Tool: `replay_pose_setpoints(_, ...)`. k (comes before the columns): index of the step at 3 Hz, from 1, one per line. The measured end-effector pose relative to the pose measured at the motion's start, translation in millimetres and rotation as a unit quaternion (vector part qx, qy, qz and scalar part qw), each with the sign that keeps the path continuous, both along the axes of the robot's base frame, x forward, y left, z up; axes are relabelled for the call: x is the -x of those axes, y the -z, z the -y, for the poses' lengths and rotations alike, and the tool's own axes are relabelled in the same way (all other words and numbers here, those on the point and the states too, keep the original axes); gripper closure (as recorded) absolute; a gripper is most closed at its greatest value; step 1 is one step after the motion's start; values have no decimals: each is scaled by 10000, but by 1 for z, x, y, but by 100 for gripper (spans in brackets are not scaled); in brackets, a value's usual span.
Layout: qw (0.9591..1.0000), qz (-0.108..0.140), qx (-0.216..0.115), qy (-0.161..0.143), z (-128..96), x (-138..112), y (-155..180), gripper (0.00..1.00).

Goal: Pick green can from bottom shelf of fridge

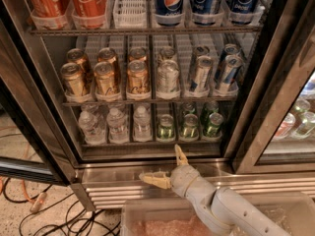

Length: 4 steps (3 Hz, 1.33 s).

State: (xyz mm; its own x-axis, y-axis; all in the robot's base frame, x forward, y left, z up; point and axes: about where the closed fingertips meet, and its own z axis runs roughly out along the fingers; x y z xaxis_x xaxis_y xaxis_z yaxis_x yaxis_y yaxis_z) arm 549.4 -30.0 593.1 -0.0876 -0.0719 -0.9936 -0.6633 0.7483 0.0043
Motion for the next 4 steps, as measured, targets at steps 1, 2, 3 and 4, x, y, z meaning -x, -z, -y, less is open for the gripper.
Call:
replay_pose_setpoints(1, 9998, 54, -78, 176, 11, -9, -2, 17)
replay_pose_setpoints(2, 9994, 75, -96, 327, 24, -17, -4, 18)
replay_pose_setpoints(3, 9988, 113, -91, 460, 37, -26, -8, 19)
replay_pose_setpoints(4, 9985, 146, -107, 517, 44, -38, -12, 21)
